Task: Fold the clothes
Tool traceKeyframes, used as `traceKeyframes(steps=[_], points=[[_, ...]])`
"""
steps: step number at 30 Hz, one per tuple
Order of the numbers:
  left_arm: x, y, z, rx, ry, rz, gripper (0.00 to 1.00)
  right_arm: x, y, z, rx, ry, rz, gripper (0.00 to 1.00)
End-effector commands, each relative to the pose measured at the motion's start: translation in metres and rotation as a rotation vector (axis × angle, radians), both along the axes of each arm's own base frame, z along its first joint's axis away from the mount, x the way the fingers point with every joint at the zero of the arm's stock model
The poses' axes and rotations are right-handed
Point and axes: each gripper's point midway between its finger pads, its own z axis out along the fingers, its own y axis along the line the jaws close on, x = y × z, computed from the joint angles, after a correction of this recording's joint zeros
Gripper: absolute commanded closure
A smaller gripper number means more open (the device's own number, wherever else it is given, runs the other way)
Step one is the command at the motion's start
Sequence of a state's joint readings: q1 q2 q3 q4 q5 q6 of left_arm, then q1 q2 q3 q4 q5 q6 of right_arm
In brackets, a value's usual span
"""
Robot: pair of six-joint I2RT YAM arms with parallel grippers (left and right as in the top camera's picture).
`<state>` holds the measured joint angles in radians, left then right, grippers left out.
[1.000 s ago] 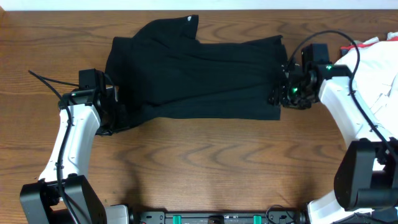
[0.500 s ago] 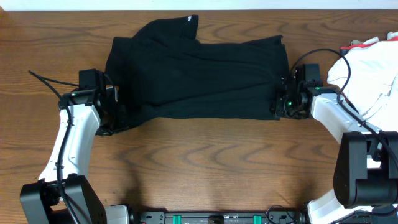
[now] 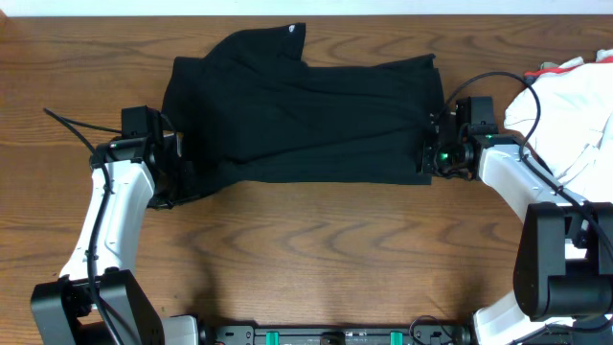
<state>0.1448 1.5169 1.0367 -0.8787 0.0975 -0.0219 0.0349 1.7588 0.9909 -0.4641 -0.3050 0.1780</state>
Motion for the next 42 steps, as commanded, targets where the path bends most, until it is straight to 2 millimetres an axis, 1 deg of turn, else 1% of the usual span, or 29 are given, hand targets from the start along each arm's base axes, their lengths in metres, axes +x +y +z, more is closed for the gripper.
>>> traceKeyframes(steps=[1, 6, 9, 10, 11, 12, 13, 14, 15, 17, 20, 23, 25, 28, 31, 32, 34, 35, 39, 42], points=[[-0.003, 0.002, -0.002, 0.012, 0.013, -0.007, 0.72, -0.006, 0.007, 0.001, 0.033, 0.017, 0.02, 0.99], [-0.006, 0.002, -0.003, 0.01, 0.024, -0.007, 0.72, -0.015, 0.006, 0.012, 0.028, 0.029, 0.017, 0.99], [-0.007, 0.002, -0.003, 0.01, 0.028, -0.007, 0.72, -0.018, -0.007, 0.017, -0.046, 0.024, -0.012, 0.99], [-0.007, 0.002, -0.003, 0.01, 0.028, -0.007, 0.72, -0.017, -0.01, 0.018, -0.062, 0.018, -0.017, 0.93], [-0.006, 0.002, -0.003, 0.01, 0.027, -0.007, 0.72, -0.015, -0.012, 0.019, -0.077, 0.008, -0.023, 0.65], [-0.006, 0.002, -0.003, 0.01, 0.027, -0.007, 0.72, -0.013, -0.015, 0.019, -0.089, -0.001, -0.028, 0.51], [-0.006, 0.002, -0.003, 0.01, 0.027, -0.007, 0.72, -0.01, -0.016, 0.019, -0.094, -0.009, -0.03, 0.4], [-0.006, 0.002, -0.003, 0.01, 0.027, -0.007, 0.72, -0.006, -0.017, 0.017, -0.102, -0.021, -0.034, 0.33], [-0.006, 0.002, -0.003, 0.01, 0.027, -0.007, 0.72, -0.002, -0.02, 0.015, -0.118, -0.032, -0.041, 0.31], [-0.006, 0.002, -0.003, 0.01, 0.027, -0.007, 0.72, 0.006, -0.022, 0.007, -0.123, -0.044, -0.046, 0.32], [-0.006, 0.002, -0.003, 0.01, 0.027, -0.007, 0.72, 0.007, -0.016, -0.004, -0.093, -0.027, -0.034, 0.39], [-0.006, 0.002, -0.003, 0.01, 0.027, -0.007, 0.72, 0.006, -0.012, -0.011, -0.074, -0.009, -0.025, 0.48], [-0.006, 0.002, -0.003, 0.01, 0.024, -0.006, 0.72, 0.007, -0.009, -0.013, -0.055, -0.011, -0.018, 0.55], [-0.005, 0.002, -0.003, 0.01, 0.023, -0.006, 0.72, 0.011, -0.001, -0.01, -0.013, -0.029, -0.003, 0.66], [-0.005, 0.002, -0.003, 0.01, 0.023, -0.006, 0.72, 0.015, 0.0, -0.008, -0.006, -0.047, -0.002, 0.78], [-0.006, 0.002, -0.003, 0.01, 0.024, -0.006, 0.72, 0.015, 0.0, -0.008, -0.006, -0.047, -0.002, 0.86], [-0.006, 0.002, -0.003, 0.01, 0.024, -0.006, 0.72, 0.013, 0.0, -0.008, -0.006, -0.042, -0.002, 0.97], [-0.006, 0.002, -0.003, 0.01, 0.024, -0.007, 0.72, 0.012, -0.001, -0.008, -0.007, -0.037, -0.002, 0.99], [-0.006, 0.002, -0.002, 0.01, 0.026, -0.007, 0.73, 0.001, -0.001, -0.005, -0.008, -0.001, -0.002, 0.99], [-0.009, 0.001, -0.003, 0.008, 0.038, -0.007, 0.74, -0.01, -0.002, 0.004, -0.01, 0.025, -0.002, 0.99]])
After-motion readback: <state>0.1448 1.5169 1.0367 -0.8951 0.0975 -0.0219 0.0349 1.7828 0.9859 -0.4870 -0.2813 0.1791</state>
